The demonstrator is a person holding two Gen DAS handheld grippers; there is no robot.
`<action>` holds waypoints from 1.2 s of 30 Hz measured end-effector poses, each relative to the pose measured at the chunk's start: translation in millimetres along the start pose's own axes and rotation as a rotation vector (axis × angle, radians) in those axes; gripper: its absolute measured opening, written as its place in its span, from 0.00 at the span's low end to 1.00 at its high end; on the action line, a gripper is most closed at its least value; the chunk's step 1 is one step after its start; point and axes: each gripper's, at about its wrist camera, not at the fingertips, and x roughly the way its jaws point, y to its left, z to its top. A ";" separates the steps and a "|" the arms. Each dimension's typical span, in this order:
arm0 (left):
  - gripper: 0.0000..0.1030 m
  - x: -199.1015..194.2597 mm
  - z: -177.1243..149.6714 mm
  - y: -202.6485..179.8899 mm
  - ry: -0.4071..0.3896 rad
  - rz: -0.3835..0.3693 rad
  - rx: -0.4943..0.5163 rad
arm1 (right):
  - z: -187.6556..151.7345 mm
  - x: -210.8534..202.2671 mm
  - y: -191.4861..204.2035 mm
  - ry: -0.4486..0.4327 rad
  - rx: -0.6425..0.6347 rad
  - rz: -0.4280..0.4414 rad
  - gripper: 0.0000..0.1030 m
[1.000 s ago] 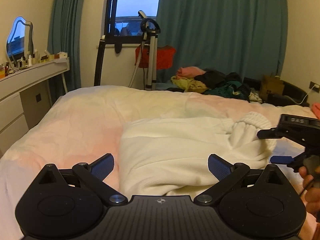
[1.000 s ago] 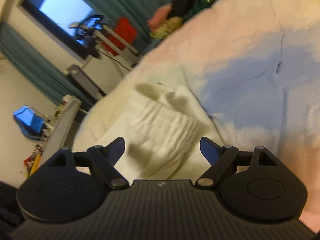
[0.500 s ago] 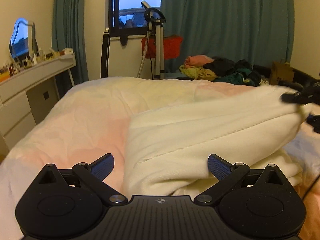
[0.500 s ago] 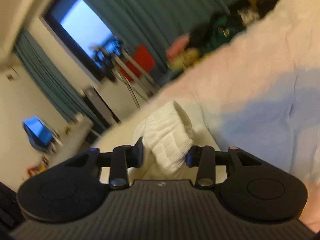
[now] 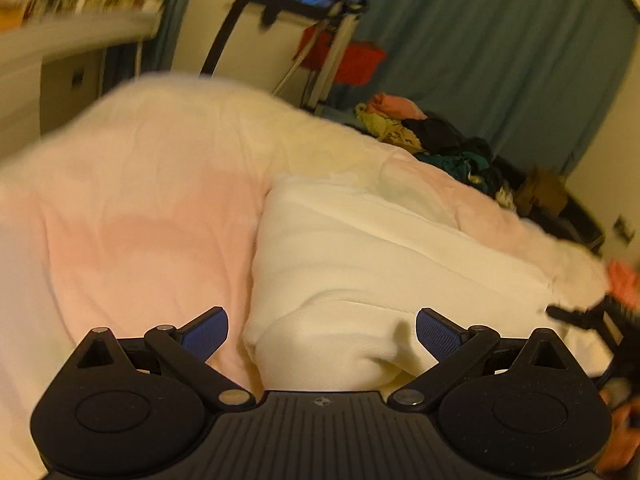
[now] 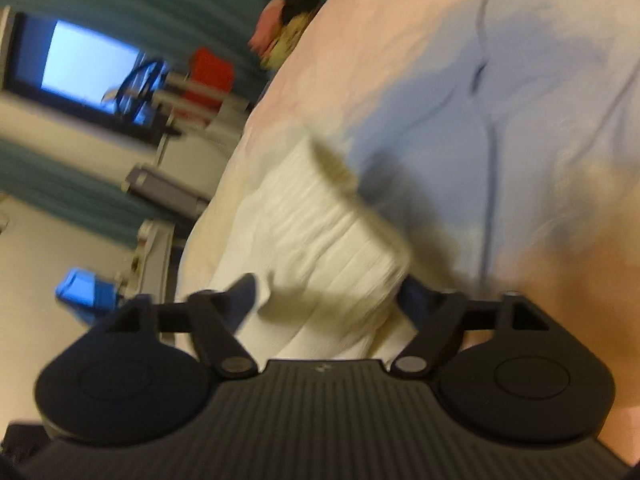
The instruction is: Fold clothes
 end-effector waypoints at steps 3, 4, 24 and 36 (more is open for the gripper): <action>0.98 9.7 4.8 24.9 0.043 -0.078 -0.143 | -0.4 13.9 -0.8 0.018 -0.049 -0.065 0.83; 0.98 13.3 5.6 31.9 0.056 -0.103 -0.184 | 0.6 17.8 -2.6 0.024 -0.044 -0.077 0.83; 0.95 38.5 5.5 45.2 0.094 -0.151 -0.261 | -15.9 25.9 23.4 0.033 -0.164 -0.057 0.85; 0.49 21.2 10.4 35.2 0.024 -0.141 -0.236 | -26.7 -10.9 73.3 -0.111 -0.345 0.048 0.37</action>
